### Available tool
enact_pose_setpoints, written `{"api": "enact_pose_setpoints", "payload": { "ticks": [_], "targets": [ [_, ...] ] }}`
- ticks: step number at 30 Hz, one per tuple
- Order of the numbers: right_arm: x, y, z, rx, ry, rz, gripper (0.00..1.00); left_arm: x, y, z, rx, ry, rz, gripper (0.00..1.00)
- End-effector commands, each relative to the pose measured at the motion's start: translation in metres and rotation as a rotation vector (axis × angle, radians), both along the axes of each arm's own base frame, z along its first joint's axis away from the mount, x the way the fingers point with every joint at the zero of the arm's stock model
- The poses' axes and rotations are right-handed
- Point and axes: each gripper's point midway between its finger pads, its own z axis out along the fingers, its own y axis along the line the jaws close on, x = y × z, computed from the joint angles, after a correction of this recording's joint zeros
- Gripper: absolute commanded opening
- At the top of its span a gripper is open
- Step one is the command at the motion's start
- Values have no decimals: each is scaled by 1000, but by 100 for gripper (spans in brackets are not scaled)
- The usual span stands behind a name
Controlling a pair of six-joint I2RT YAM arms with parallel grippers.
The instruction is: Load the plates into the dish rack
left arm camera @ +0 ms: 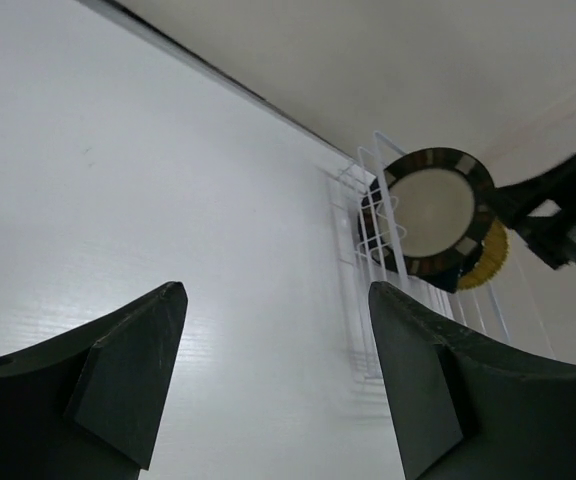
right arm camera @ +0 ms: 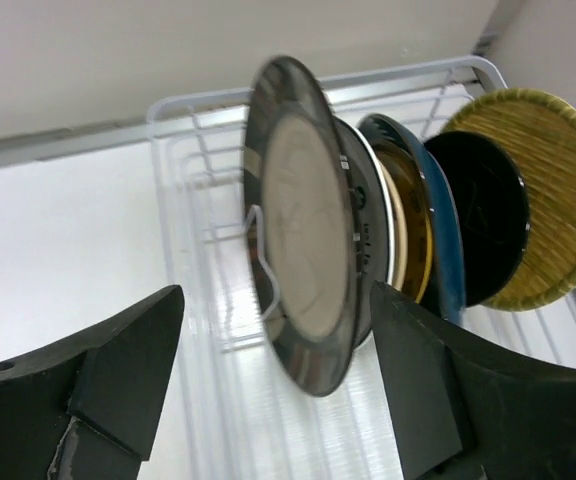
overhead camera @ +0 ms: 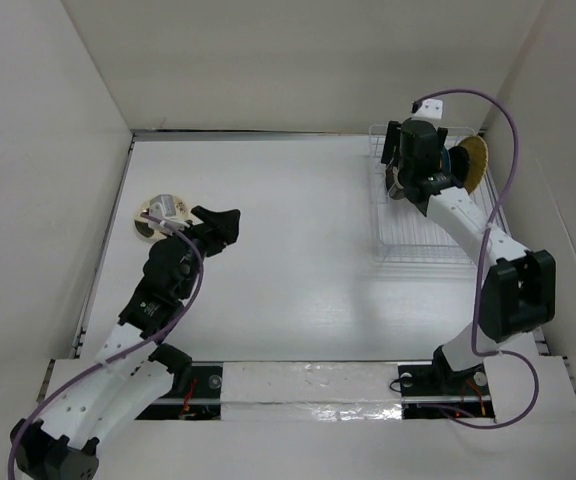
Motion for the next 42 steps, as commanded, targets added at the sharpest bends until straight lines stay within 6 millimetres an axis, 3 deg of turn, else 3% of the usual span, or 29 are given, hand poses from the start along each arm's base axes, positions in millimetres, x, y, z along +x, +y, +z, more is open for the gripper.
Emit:
{"api": "enact_pose_setpoints", "payload": {
  "ticks": [1, 3, 4, 6, 7, 8, 10, 12, 13, 15, 20, 21, 23, 24, 27, 30, 36, 42],
  "targets": [
    [-26, 18, 84, 134, -234, 31, 81, 20, 15, 3, -95, -16, 117, 72],
    [-42, 30, 87, 162, -257, 71, 82, 31, 23, -16, -98, 26, 167, 72],
    [-60, 44, 107, 213, -310, 125, 82, 38, 38, -18, -107, 26, 226, 71],
    [-77, 61, 122, 279, -379, 204, 71, 48, 57, -32, -102, 55, 305, 70],
    [-86, 80, 108, 332, -361, 283, 42, 52, 79, -34, -105, 52, 391, 68],
    [-101, 96, 127, 387, -418, 385, 23, 54, 88, -42, -122, 65, 434, 63],
    [-117, 117, 119, 435, -414, 453, 0, 57, 118, -51, -144, 78, 543, 57],
    [-127, 129, 121, 449, -419, 508, 0, 57, 135, -66, -200, 109, 599, 42],
    [-129, 134, 121, 450, -413, 542, 0, 59, 138, -69, -222, 111, 594, 30],
    [-133, 142, 124, 470, -414, 575, 0, 61, 165, -82, -249, 136, 665, 0],
    [-144, 158, 130, 488, -416, 689, 5, 73, 195, -104, -260, 214, 723, 0],
    [-145, 159, 131, 488, -415, 694, 6, 75, 204, -122, -253, 271, 745, 14],
    [-151, 161, 136, 498, -429, 709, 10, 80, 206, -137, -250, 330, 724, 25],
    [-152, 160, 139, 500, -436, 714, 11, 81, 209, -158, -245, 393, 734, 40],
    [-157, 156, 148, 489, -456, 714, 17, 82, 217, -192, -254, 489, 744, 58],
    [-162, 152, 155, 488, -474, 715, 20, 87, 224, -210, -263, 540, 744, 58],
    [-173, 153, 159, 527, -495, 757, 20, 106, 228, -217, -266, 552, 737, 56],
    [-171, 142, 161, 499, -507, 720, 21, 119, 228, -228, -285, 577, 728, 42]
  ]
}}
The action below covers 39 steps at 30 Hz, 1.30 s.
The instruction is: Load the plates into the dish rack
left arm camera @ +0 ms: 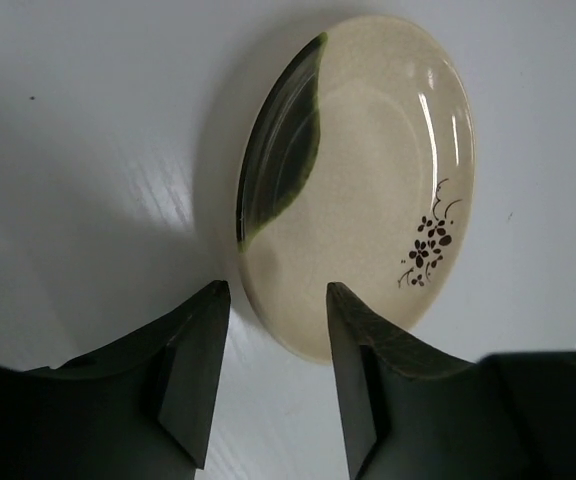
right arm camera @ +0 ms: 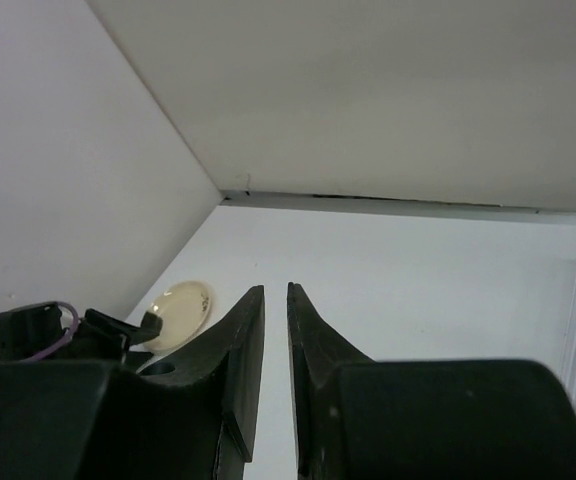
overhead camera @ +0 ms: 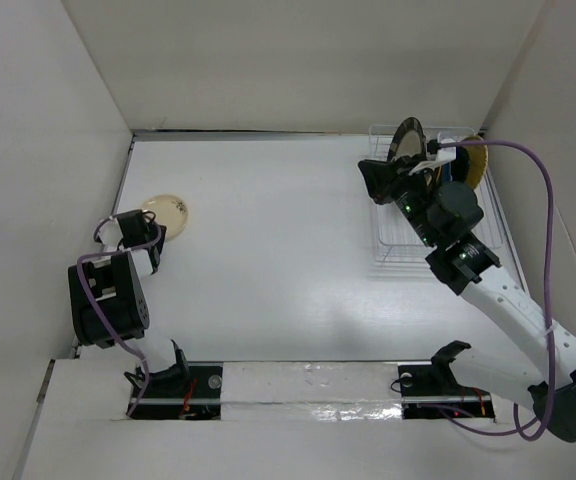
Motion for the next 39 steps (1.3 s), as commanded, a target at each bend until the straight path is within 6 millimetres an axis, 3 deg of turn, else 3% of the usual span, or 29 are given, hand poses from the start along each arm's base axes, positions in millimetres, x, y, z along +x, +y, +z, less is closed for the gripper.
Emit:
{"api": "enact_pose_setpoints", "payload": {
  "ticks": [1, 5, 9, 13, 18, 19, 21, 27, 30, 32, 33, 39],
  "targets": [
    [-3, -21, 26, 31, -76, -72, 21, 17, 2, 12, -4, -51, -9, 39],
    [-1, -42, 26, 30, -75, -132, 21, 21, 5, 15, -1, -71, 2, 28],
    [0, -24, 17, 31, -54, -35, 21, 25, 8, 14, 10, -71, 8, 0],
    [-2, -8, 15, 43, -53, 42, 25, 21, 8, 16, 35, -106, 5, 0],
    [7, 21, 3, 16, -11, 131, 36, 20, -5, 59, 55, -294, -29, 0],
    [11, 38, -11, -8, 29, 169, 36, 22, -14, 75, 69, -333, -53, 0],
    [13, 53, -19, -32, 49, 207, 37, 22, -11, 84, 87, -344, -39, 0],
    [9, 73, -21, -49, 44, 226, 37, 23, -14, 64, 52, -265, -53, 0],
    [10, 71, -20, -44, 34, 215, 37, 23, -23, 62, 24, -287, -89, 0],
    [12, 73, -20, -43, 33, 221, 38, 24, -29, 72, 18, -333, -115, 0],
    [15, 77, -27, -54, 50, 229, 43, 23, -46, 72, -5, -343, -168, 0],
    [34, 112, -64, -119, 164, 291, 77, 17, -118, 124, -32, -519, -398, 0]
  ]
}}
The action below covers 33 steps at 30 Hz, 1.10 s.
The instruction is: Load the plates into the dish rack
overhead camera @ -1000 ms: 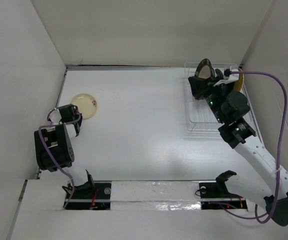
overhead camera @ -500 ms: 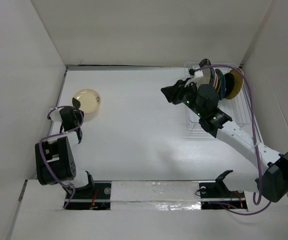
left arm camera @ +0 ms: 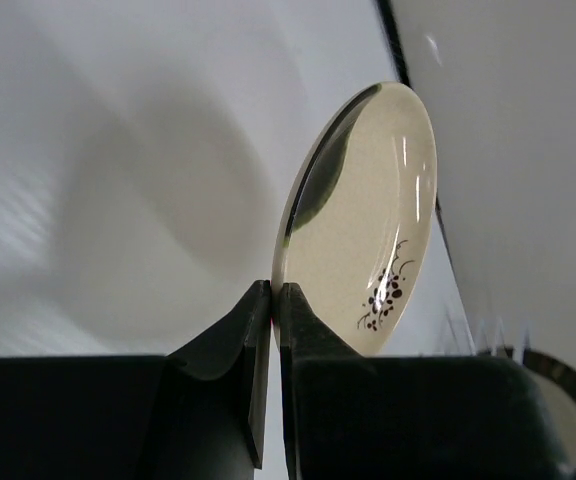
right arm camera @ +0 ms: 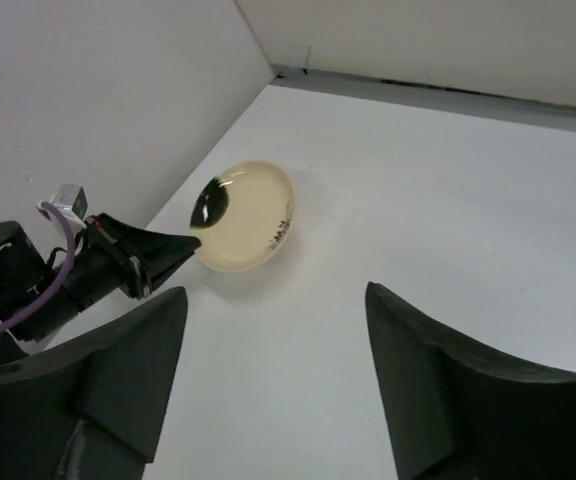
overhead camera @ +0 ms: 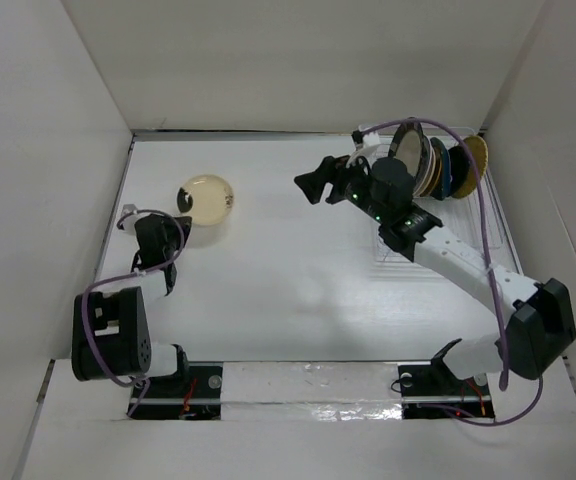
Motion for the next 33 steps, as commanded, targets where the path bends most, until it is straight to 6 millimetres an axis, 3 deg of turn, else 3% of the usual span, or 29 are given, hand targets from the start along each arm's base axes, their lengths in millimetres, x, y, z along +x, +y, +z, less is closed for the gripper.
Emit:
{"api": "enact_pose_setpoints", "payload": {
  "ticks": [1, 3, 4, 8, 10, 15, 21, 25, 26, 28, 29, 30, 31, 33],
  "targets": [
    [11, 22, -8, -18, 18, 40, 80, 4, -54, 69, 2, -239, -187, 0],
    [21, 25, -21, -47, 34, 23, 91, -3, -69, 72, 21, -258, -236, 0],
    [32, 29, -28, -71, 43, 6, 92, -8, -83, 85, 25, -304, -273, 0],
    [63, 27, -50, -143, 78, -8, 95, -24, -107, 94, 44, -356, -352, 0],
    [68, 29, -58, -148, 99, 28, 96, -30, -111, 101, 50, -398, -378, 0],
    [60, 56, -68, -88, 120, 220, 95, -41, -126, 118, 78, -469, -483, 0],
    [49, 80, -73, 1, 158, 394, 88, -52, -143, 132, 95, -550, -604, 0],
    [42, 93, -75, 41, 185, 492, 69, -56, -152, 141, 99, -606, -660, 0],
    [40, 94, -74, 60, 198, 502, 48, -57, -154, 141, 98, -610, -677, 0],
    [42, 91, -64, 87, 166, 497, 23, -55, -157, 143, 93, -618, -690, 0],
    [44, 84, -56, 100, 156, 472, 5, -55, -159, 144, 89, -626, -708, 0],
    [45, 82, -51, 106, 145, 456, 0, -55, -161, 147, 88, -636, -717, 0],
    [49, 76, -47, 110, 137, 427, 0, -55, -163, 150, 87, -658, -729, 14],
    [60, 56, -32, 127, 120, 336, 0, -58, -167, 154, 80, -686, -759, 29]
  ]
}}
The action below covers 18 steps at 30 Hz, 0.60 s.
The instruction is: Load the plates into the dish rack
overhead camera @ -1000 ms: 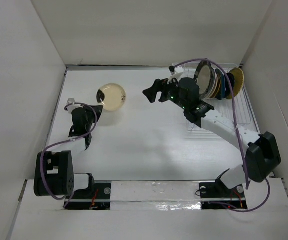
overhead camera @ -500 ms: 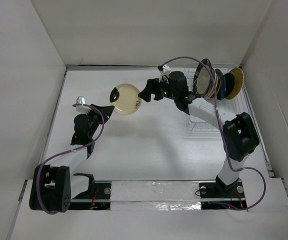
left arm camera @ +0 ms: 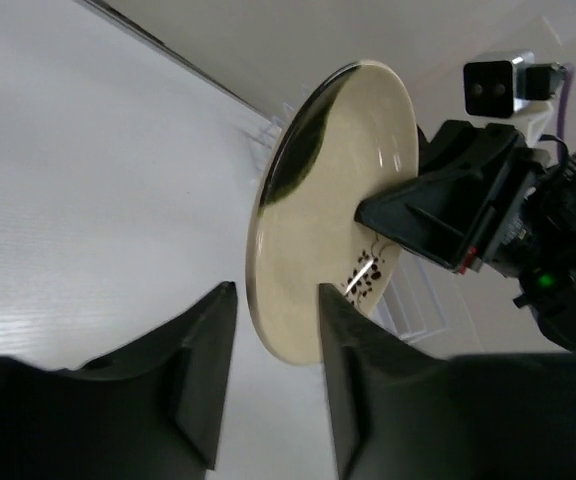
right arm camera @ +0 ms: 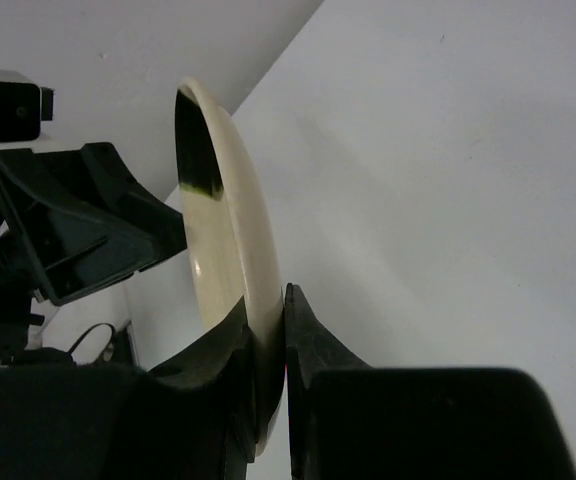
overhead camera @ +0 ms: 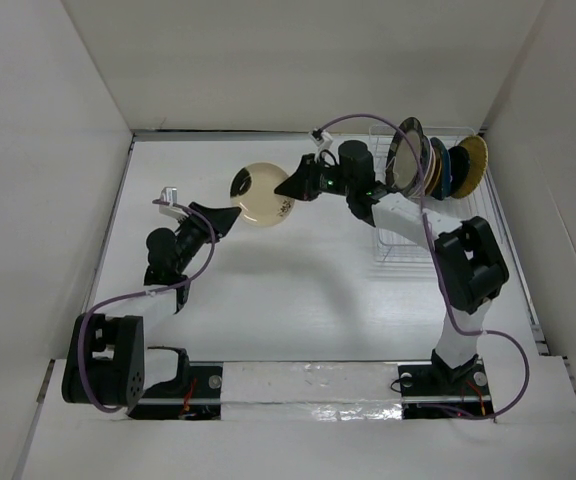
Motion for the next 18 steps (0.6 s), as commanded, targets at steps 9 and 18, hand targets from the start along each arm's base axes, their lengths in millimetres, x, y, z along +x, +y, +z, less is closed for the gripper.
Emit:
{"api": "enact_pose_setpoints", "payload": {
  "ticks": [9, 18],
  "targets": [
    [81, -217, 100, -229, -255, -936, 0, -13, -21, 51, 62, -241, -92, 50],
    [98, -333, 95, -690, -268, -1330, 0, -23, -29, 47, 234, -241, -20, 50]
  ]
}}
